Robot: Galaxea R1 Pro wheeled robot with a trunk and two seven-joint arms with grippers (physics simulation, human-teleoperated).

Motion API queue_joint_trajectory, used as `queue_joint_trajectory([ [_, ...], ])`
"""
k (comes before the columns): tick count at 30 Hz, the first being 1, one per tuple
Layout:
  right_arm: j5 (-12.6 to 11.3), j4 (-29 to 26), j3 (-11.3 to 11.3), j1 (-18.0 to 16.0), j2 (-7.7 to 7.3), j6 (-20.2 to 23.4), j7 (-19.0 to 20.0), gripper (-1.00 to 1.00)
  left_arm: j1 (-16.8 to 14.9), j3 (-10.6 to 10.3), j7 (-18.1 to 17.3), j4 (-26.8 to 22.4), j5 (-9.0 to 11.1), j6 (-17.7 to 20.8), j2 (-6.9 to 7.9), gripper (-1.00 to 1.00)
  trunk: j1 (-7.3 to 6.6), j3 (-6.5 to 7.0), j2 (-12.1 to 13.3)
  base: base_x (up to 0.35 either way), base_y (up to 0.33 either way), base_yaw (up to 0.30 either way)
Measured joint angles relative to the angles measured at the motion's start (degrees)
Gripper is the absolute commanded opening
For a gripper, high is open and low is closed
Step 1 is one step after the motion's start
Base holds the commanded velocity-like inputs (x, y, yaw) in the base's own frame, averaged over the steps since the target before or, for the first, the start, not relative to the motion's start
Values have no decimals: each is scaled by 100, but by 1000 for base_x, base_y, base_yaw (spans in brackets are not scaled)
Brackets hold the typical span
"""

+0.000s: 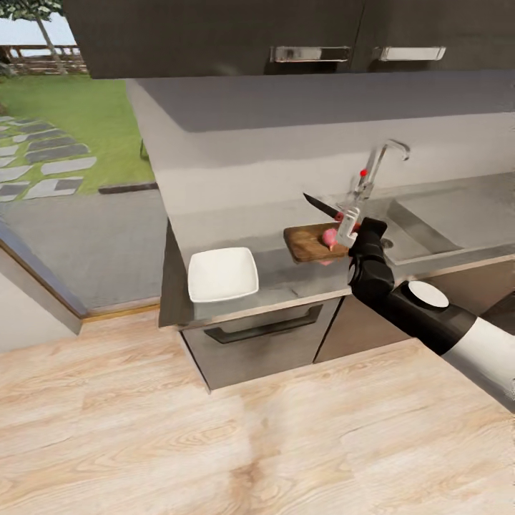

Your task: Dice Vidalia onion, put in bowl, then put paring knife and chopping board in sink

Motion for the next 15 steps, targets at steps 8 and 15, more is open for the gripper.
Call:
queue_joint_trajectory([
  [8, 41, 1, 248, -3, 20, 8, -5, -100, 0, -2, 1, 47, -1, -7, -24, 100, -1, -17, -1, 90, -334, 106],
  [15, 45, -23, 261, -4, 30, 8, -10, -100, 0, 0, 1, 84, -7, -9, -44, 100, 0, -59, 0, 13, -333, 217],
])
